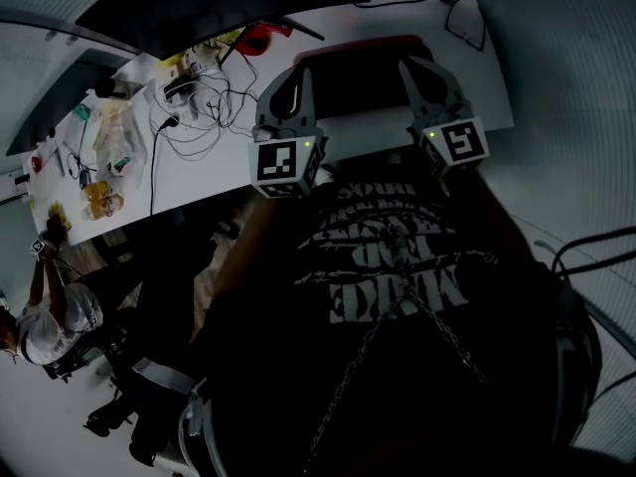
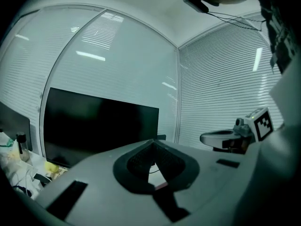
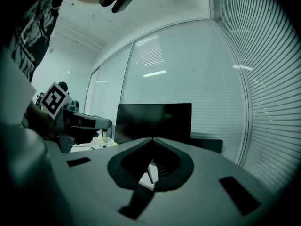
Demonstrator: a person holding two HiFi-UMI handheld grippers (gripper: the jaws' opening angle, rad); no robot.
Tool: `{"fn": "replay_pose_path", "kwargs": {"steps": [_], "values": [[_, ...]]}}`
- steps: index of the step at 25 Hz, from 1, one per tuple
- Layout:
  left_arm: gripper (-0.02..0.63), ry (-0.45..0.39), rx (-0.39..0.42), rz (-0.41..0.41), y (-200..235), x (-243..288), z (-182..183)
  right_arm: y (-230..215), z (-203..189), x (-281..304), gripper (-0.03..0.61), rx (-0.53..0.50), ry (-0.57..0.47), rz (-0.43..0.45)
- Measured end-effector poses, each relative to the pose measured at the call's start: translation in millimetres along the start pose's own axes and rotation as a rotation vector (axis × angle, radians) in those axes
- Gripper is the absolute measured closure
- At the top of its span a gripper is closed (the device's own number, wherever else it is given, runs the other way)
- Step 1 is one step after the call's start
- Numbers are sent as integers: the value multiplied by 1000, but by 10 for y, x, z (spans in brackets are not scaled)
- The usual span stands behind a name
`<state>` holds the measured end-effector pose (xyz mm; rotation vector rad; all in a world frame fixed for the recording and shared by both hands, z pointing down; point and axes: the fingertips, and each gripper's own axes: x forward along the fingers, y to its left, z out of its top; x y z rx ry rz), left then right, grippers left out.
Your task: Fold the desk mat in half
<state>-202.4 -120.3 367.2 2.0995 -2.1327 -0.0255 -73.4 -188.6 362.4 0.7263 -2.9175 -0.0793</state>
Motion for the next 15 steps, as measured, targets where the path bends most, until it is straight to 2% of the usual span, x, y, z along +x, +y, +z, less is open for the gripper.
{"fn": "replay_pose_path", "kwargs": {"steps": [5,12,15], "values": [[609,-21,-21,-27,91,-105,74,117,-10,-12,580,12,16,-56],[609,-29,-26,-58,129,-203,25,288,-50,-83,580,-3,22,-77],[609,-7,-31,-61,160,-237,0,338,-59,-90,580,-2,20,-83]]}}
